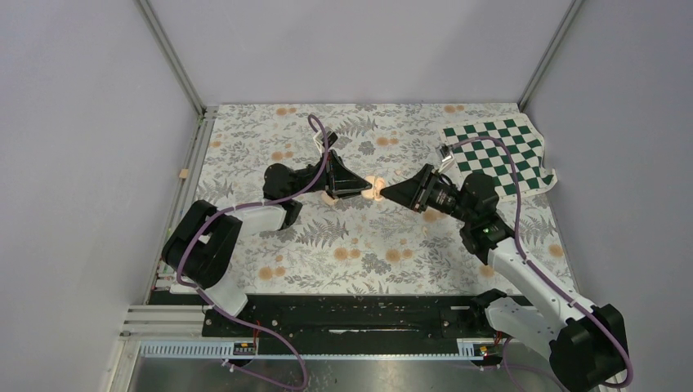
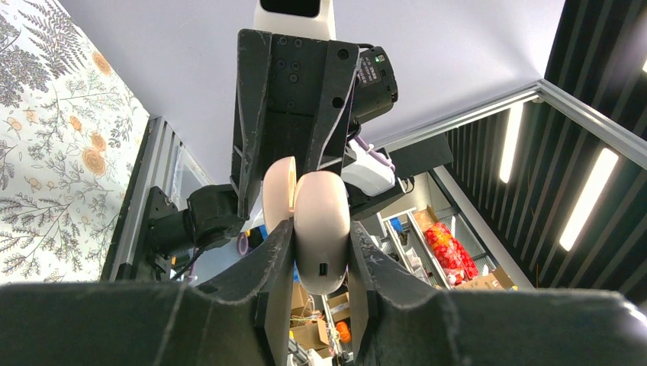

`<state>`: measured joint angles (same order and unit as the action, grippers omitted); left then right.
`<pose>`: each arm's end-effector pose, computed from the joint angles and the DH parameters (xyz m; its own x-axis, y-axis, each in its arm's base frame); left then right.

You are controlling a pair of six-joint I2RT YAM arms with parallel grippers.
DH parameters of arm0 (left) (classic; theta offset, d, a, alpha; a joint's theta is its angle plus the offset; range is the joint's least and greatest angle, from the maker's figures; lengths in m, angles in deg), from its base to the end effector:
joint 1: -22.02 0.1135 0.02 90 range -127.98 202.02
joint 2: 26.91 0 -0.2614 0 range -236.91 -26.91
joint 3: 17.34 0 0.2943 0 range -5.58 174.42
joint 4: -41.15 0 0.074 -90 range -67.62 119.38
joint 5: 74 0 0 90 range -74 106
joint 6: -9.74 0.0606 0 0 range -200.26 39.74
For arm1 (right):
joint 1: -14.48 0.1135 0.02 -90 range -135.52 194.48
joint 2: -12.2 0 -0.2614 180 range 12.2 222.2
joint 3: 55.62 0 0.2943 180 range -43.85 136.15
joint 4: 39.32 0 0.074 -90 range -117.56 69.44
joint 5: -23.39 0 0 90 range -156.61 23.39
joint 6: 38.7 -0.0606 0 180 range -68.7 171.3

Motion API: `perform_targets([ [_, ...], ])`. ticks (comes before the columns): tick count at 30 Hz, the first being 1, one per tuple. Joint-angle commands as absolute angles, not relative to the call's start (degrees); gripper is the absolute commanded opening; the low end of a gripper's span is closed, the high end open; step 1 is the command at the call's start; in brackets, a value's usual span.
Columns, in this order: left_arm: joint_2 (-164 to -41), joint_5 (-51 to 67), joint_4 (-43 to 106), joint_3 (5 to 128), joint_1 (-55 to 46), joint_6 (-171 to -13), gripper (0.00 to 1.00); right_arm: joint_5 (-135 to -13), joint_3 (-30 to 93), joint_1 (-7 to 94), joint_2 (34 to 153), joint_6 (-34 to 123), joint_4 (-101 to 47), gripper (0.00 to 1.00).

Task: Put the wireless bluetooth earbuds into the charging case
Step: Adjust the charging case.

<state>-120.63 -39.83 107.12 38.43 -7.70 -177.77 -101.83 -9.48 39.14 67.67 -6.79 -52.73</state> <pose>0.2916 -0.2242 0.2441 -0.9583 -0.0942 -0.2700 0.2852 -0.2473 -0.9260 0.2448 0.1509 0.2899 -0.6990 0.4422 -0.5621 -0.5114 0.2404 0.8250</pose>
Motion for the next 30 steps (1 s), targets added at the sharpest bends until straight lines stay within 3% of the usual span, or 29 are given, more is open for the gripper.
perform_targets([
  [1,-119.56,-39.56,112.09,39.63,-7.69,-177.38,0.00,-102.76,-6.69,39.69,67.86,-6.15,-55.14,0.39],
  [12,-120.20,-39.57,112.04,39.56,-7.69,-177.29,0.00,-103.45,-4.35,39.77,68.30,-4.87,-52.38,0.33],
  [16,-120.31,-39.59,112.17,39.75,-7.69,-177.37,0.00,-103.04,-4.33,39.79,68.09,-4.21,-51.69,0.18],
  [20,-120.35,-39.76,112.10,39.98,-7.69,-177.37,0.00,-102.87,-3.85,39.83,67.71,-2.97,-49.77,0.12],
  [22,-120.53,-40.25,112.17,40.35,-7.64,-177.54,0.17,-103.15,-2.84,39.81,67.67,-1.56,-48.04,0.09],
  [24,-120.46,-40.98,112.18,40.64,-7.69,-177.60,0.48,-103.28,-0.56,39.85,67.71,1.18,-44.04,0.07],
  [27,-120.27,-41.61,112.01,40.65,-7.60,-177.75,0.72,-102.43,4.73,39.90,67.86,7.55,-33.19,0.03],
  [28,-120.18,-41.91,111.98,40.70,-7.48,-178.00,0.92,-101.86,6.86,39.86,68.19,10.05,-29.25,0.01],
  [30,-119.76,-42.72,112.00,40.37,-6.80,-178.39,0.99,-101.17,11.21,39.79,69.31,16.49,-20.09,0.00],
])
